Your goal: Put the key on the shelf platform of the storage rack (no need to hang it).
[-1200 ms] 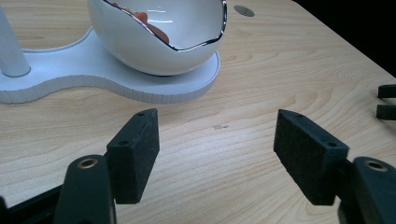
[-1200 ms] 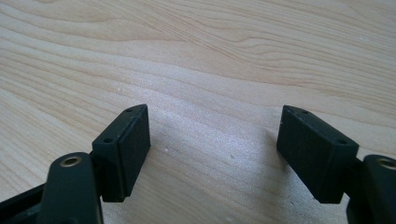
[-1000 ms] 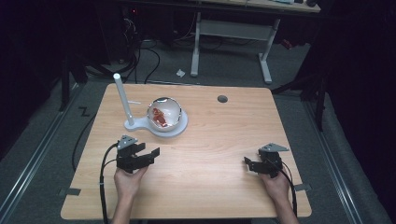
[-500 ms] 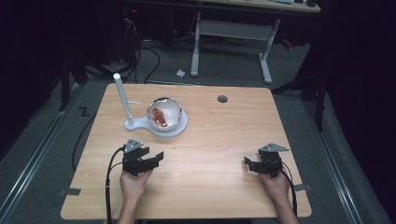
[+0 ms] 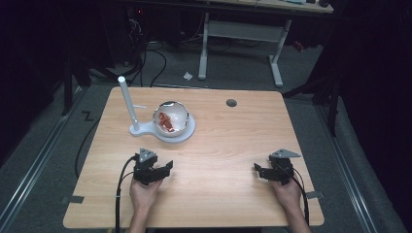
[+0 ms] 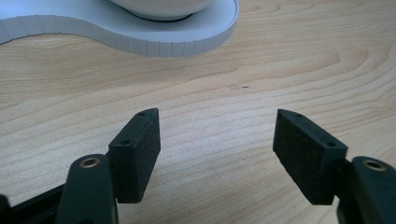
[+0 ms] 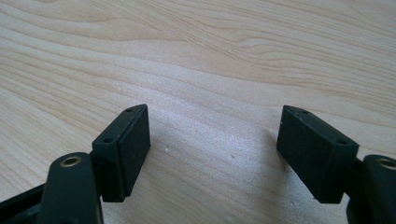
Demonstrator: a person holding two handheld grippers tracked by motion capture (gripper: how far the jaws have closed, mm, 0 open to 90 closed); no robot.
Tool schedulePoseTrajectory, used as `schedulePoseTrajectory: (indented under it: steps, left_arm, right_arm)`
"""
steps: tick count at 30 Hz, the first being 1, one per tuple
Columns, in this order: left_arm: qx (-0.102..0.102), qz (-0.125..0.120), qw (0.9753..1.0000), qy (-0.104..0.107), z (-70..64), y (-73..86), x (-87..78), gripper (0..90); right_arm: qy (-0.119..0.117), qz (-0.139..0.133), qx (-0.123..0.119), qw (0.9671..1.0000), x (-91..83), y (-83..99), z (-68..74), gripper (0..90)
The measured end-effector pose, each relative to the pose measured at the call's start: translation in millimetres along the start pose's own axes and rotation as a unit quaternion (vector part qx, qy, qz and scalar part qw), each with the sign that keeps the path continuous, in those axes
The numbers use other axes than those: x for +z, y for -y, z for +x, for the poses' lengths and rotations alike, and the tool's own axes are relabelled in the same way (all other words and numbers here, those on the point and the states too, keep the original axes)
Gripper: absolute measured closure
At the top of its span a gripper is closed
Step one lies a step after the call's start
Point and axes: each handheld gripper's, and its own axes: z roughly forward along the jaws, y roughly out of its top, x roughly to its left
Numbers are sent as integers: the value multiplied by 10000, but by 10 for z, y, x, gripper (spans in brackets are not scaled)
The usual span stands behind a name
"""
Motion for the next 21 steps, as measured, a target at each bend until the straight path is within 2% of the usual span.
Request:
schedulePoseTrajectory:
  steps: [2, 6, 11, 15, 16, 17, 19, 21]
  left_arm:
    - [27, -12, 10000, -37, -6, 4, 4, 324]
    - [205, -48, 9994, -276, -31, 16, 35, 324]
    - [329, -71, 9985, -423, -62, 25, 71, 322]
    - [568, 50, 9968, -562, -112, 42, 121, 319]
    - [568, 50, 9968, -562, -112, 42, 121, 316]
    - [649, 117, 9958, -632, -130, 45, 142, 313]
    - [675, 102, 9955, -653, -137, 46, 143, 310]
    - [663, 249, 9951, -685, -135, 42, 161, 307]
  right_arm:
    - [3, 1, -2, 10000, 0, 0, -1, 257]
    - [3, 1, -2, 10000, 0, 0, -1, 257]
    - [0, 1, -1, 10000, 0, 0, 0, 257]
    - [-1, 0, 0, 10000, 0, 0, 0, 257]
    - [-2, 3, 0, 10000, 0, 0, 0, 257]
    - [-1, 3, -1, 10000, 0, 0, 0, 257]
    - [-1, 3, 0, 10000, 0, 0, 0, 257]
    - [-1, 4, 0, 10000, -1, 0, 0, 257]
